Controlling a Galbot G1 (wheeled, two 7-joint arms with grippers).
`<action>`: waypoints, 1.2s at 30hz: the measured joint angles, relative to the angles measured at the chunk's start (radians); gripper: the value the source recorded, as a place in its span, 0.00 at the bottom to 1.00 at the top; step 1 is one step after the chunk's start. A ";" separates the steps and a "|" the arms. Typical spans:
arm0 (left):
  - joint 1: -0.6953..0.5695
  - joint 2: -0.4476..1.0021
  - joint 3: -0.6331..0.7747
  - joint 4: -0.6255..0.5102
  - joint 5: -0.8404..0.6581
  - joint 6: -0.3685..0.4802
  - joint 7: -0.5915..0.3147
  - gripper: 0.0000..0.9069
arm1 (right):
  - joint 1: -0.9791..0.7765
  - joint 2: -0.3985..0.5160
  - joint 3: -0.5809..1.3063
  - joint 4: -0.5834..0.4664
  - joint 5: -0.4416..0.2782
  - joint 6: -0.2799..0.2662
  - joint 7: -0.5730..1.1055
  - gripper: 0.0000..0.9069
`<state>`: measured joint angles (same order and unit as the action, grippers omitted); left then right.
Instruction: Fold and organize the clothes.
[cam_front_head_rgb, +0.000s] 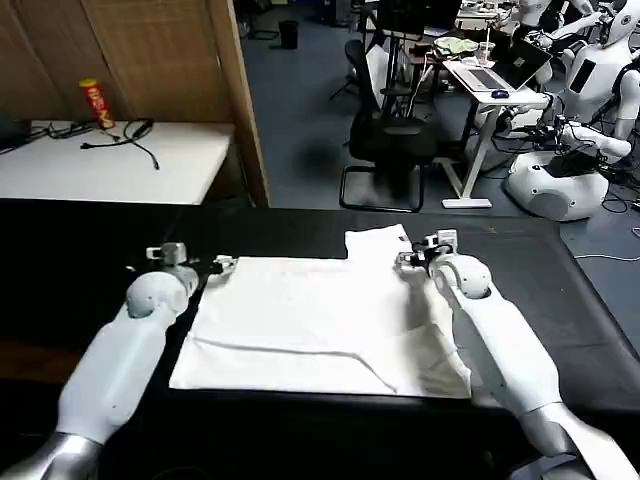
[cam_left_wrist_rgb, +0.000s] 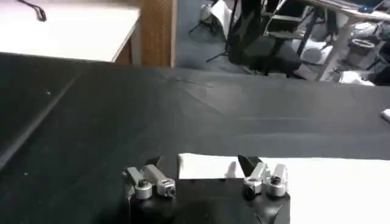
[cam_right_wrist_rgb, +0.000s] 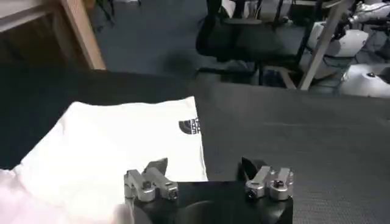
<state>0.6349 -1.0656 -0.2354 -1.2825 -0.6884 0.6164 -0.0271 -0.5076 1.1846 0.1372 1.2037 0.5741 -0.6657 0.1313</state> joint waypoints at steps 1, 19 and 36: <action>0.000 0.001 0.001 0.000 -0.002 0.001 0.001 0.00 | 0.000 0.001 0.000 0.000 0.000 0.000 0.000 0.06; 0.008 0.029 -0.008 -0.068 -0.047 -0.001 0.005 0.00 | -0.044 -0.049 0.028 0.108 0.006 0.104 -0.045 0.00; 0.275 0.194 -0.149 -0.402 -0.111 0.006 0.003 0.00 | -0.305 -0.232 0.143 0.512 0.115 0.030 -0.052 0.00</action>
<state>0.9100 -0.8717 -0.3846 -1.6847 -0.7991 0.6223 -0.0243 -0.8128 0.9522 0.2799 1.7155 0.6888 -0.6360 0.0792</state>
